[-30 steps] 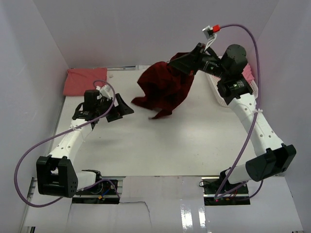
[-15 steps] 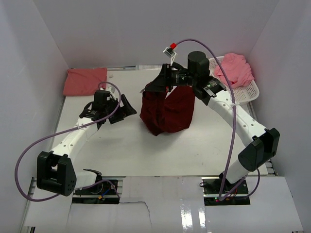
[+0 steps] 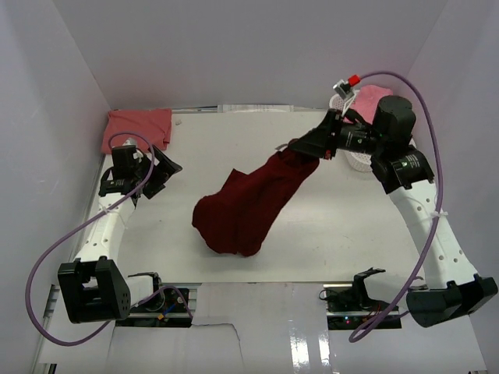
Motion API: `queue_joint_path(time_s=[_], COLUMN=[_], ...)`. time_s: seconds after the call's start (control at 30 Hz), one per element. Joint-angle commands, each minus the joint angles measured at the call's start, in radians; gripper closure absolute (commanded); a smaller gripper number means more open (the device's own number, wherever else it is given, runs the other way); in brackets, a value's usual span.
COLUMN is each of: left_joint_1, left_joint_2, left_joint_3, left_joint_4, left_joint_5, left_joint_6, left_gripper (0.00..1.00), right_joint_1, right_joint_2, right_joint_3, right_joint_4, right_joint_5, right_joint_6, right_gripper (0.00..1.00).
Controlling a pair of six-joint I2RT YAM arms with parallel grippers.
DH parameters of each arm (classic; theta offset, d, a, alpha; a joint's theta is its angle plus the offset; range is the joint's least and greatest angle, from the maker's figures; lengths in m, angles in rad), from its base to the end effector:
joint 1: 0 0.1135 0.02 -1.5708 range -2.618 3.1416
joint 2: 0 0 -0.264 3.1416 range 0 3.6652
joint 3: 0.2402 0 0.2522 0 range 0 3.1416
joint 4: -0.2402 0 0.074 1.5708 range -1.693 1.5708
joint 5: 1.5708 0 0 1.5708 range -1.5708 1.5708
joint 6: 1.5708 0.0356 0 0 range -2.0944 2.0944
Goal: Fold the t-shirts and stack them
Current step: Flatten out the tshirt
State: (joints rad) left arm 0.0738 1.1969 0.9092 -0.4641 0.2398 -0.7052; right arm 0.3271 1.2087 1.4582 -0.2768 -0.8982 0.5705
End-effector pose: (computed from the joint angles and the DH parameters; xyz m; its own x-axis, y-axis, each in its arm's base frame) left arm 0.2547 0.0104 0.2731 -0.5844 -0.6746 -0.4511 -0.3643 0.7148 -0.5970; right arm 0.2232 0.1051 0.4764 -0.5297 0.1756 -0.8298 -0.7777 0.2898 0.5578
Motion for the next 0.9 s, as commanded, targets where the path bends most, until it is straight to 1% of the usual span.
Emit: queue_joint_path(time_s=[0.0,0.03,0.07,0.1,0.17,0.2,0.23,0.27,0.3,0.4,0.43,0.53,0.57,0.6,0.67,0.7,0.73,0.77,0.8,0.83,0.87], left_joint_1=[-0.003,-0.003,-0.003,-0.003,-0.003,-0.003,-0.003,-0.003,-0.003,-0.003,-0.003,-0.003,-0.003,-0.003,-0.002,-0.003,-0.003,-0.003,-0.003,-0.003,-0.003], left_joint_2=[-0.011,-0.011,-0.008,-0.007,0.001,0.003,0.007,0.009,0.015,0.021,0.021,0.015,0.015,0.013,0.013,0.013,0.013,0.015,0.015,0.016,0.016], left_joint_3=[-0.013,-0.013,-0.021,-0.026,-0.035,-0.039,-0.043,-0.043,-0.043,-0.039,-0.039,-0.039,-0.038,-0.039,-0.041,-0.041,-0.041,-0.039,-0.038,-0.036,-0.032], left_joint_4=[0.013,0.016,0.021,0.025,0.036,0.039,0.045,0.050,0.053,0.055,0.056,0.048,0.047,0.044,0.042,0.042,0.042,0.041,0.038,0.036,0.035], left_joint_5=[0.032,0.035,0.038,0.041,0.049,0.053,0.055,0.059,0.064,0.078,0.078,0.066,0.056,0.052,0.052,0.053,0.055,0.056,0.059,0.061,0.061], left_joint_6=[0.007,0.009,0.010,0.013,0.021,0.024,0.023,0.024,0.024,0.032,0.035,0.049,0.053,0.056,0.061,0.067,0.069,0.072,0.076,0.078,0.081], left_gripper=[0.02,0.02,0.02,0.02,0.02,0.02,0.02,0.02,0.02,0.02,0.02,0.02,0.02,0.02,0.02,0.02,0.02,0.02,0.02,0.02,0.02], right_joint_1=[-0.028,-0.028,-0.030,-0.030,-0.030,-0.031,-0.034,-0.042,-0.046,-0.074,-0.080,-0.097,-0.112,-0.120,-0.146,-0.146,-0.142,-0.135,-0.122,-0.088,-0.070], right_joint_2=[0.003,-0.001,-0.008,-0.017,-0.060,-0.073,-0.084,-0.083,-0.074,0.040,0.110,0.241,0.262,0.279,0.310,0.349,0.373,0.386,0.381,0.358,0.327], right_joint_3=[-0.262,-0.263,-0.376,-0.422,-0.485,-0.496,-0.478,-0.451,-0.382,-0.241,-0.154,-0.026,-0.013,-0.013,-0.059,-0.062,-0.059,-0.056,-0.073,-0.099,-0.166], right_joint_4=[-0.354,-0.376,-0.386,-0.386,-0.374,-0.365,-0.360,-0.345,-0.334,-0.328,-0.328,-0.321,-0.315,-0.271,-0.207,-0.213,-0.244,-0.274,-0.292,-0.297,-0.291], right_joint_5=[0.242,0.287,0.309,0.358,0.445,0.558,0.623,0.678,0.747,0.752,0.754,0.772,0.789,0.821,0.799,0.756,0.736,0.726,0.769,0.806,0.832], right_joint_6=[-0.225,-0.225,-0.251,-0.256,-0.259,-0.256,-0.259,-0.262,-0.268,-0.276,-0.276,-0.265,-0.255,-0.244,-0.222,-0.221,-0.224,-0.239,-0.248,-0.256,-0.265], right_gripper=[0.92,0.90,0.79,0.77,0.76,0.83,0.89,0.92,0.92,0.92,0.92,0.92,0.92,0.92,0.91,0.53,0.31,0.18,0.08,0.07,0.06])
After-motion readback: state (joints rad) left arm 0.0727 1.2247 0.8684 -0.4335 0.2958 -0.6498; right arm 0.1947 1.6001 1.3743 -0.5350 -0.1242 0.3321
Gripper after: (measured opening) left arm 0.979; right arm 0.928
